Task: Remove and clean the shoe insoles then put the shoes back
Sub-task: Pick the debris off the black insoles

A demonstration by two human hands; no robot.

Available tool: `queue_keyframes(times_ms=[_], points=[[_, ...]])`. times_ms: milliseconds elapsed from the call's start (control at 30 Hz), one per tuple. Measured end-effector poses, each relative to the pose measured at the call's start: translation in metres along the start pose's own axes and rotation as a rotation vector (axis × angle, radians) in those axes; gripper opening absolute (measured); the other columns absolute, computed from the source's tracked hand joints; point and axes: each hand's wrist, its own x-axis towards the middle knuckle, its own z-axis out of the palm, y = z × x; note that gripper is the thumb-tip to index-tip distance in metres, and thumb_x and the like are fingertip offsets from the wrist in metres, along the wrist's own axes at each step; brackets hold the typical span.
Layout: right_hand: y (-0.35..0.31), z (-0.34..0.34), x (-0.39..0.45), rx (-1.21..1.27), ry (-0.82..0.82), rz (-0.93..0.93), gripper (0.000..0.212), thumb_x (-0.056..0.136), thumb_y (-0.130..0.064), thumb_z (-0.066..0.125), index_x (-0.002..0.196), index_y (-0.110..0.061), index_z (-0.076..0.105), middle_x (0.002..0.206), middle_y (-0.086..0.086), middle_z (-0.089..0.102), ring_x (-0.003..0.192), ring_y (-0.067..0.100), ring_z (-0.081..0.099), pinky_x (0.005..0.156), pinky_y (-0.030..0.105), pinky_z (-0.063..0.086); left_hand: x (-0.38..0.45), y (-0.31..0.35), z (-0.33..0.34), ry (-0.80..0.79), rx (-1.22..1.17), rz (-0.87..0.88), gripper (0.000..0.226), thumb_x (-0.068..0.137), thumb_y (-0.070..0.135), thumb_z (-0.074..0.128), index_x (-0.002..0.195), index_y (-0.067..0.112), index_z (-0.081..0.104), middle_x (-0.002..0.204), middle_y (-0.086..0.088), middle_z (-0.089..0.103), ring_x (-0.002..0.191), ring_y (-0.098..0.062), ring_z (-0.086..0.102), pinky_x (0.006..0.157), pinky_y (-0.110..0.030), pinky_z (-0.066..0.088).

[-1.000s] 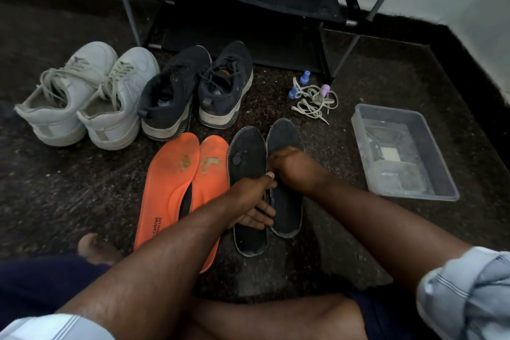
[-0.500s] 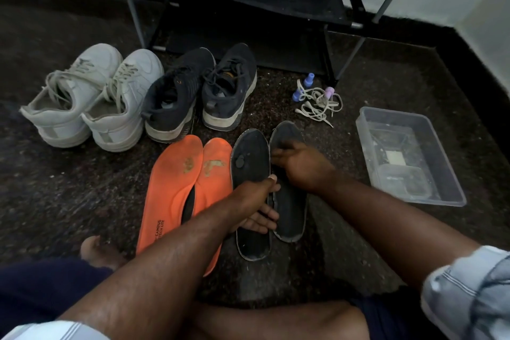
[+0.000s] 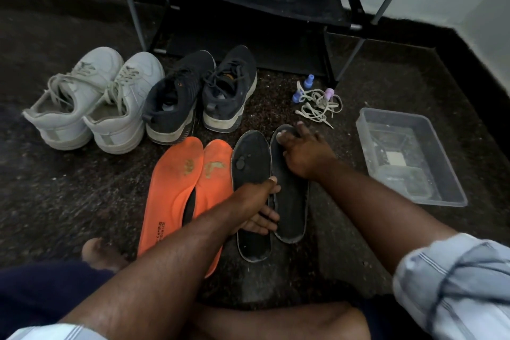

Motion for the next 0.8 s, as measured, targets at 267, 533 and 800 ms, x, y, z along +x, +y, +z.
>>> queue_keyframes(times_ms=[267, 533, 800], points=[[-0.006, 0.002, -0.013, 0.078, 0.017, -0.086, 0.057, 0.097, -0.035, 0.038, 0.152, -0.029, 0.026, 0.160, -0.009, 0.022, 0.151, 0.025, 0.006, 0.117, 0.053, 0.019, -0.001, 0.002, 0.000, -0.009, 0.001, -0.016, 0.059, 0.100, 0.064, 0.028, 0.147, 0.033, 0.043, 0.107, -0.022, 0.069, 0.098, -0.037, 0.071, 0.077, -0.036, 0.057], [-0.002, -0.005, 0.024, 0.129, -0.053, 0.097, 0.058, 0.097, -0.037, 0.032, 0.153, -0.027, 0.019, 0.162, -0.009, 0.013, 0.150, 0.027, 0.002, 0.117, 0.058, 0.015, -0.004, 0.004, 0.000, -0.020, -0.014, -0.024, 0.058, 0.100, 0.064, 0.027, 0.149, 0.035, 0.040, 0.110, -0.021, 0.067, 0.092, -0.034, 0.070, 0.079, -0.036, 0.056], [-0.001, 0.017, -0.044, 0.165, -0.003, -0.034, 0.039, 0.097, -0.046, 0.038, 0.120, -0.026, 0.061, 0.128, 0.013, 0.062, 0.118, 0.029, 0.060, 0.094, 0.040, 0.051, -0.008, 0.004, -0.002, -0.036, 0.000, -0.009, 0.057, 0.100, 0.063, 0.029, 0.148, 0.034, 0.041, 0.104, -0.019, 0.069, 0.090, -0.034, 0.071, 0.081, -0.039, 0.058]])
